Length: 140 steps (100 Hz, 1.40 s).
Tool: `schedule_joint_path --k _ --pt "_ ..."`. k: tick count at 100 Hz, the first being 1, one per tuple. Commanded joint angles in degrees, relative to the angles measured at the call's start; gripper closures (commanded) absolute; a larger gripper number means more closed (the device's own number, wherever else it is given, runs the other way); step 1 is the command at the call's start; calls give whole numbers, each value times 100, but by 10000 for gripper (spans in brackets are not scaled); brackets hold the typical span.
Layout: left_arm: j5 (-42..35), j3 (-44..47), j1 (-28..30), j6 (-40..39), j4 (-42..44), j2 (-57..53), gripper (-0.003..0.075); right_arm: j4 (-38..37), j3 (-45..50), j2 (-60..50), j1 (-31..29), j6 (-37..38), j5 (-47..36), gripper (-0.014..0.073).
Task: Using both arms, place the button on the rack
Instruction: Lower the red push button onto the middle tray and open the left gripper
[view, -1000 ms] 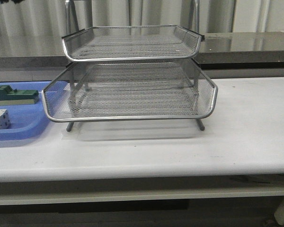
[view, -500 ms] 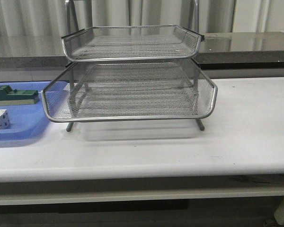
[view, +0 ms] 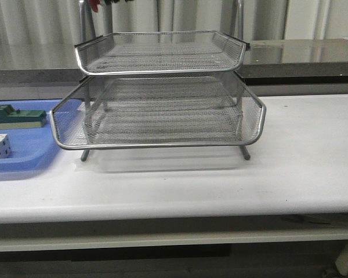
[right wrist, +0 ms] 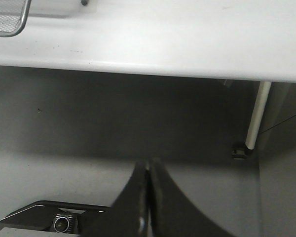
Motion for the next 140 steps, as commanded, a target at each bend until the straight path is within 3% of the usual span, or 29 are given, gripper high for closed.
schedule_joint_path --k 1,57,66,83,93,140 --pt "34 35 -158 -4 -112 -202 741 -7 -189 41 -29 -4 -286 664" --pt "34 159 -325 -4 -112 707 731 -7 -189 41 -29 -4 -286 664" --pt "34 159 -325 -4 -112 733 667 -7 -189 41 -29 -4 -286 664" --pt "34 159 -325 -4 -112 772 420 -7 -189 41 -29 -4 -286 664" --pt "34 159 -325 -4 -112 772 323 -7 -189 41 -29 -4 -286 664" --pt "34 159 -325 -15 -168 718 312 -7 -189 41 -29 -4 -286 664"
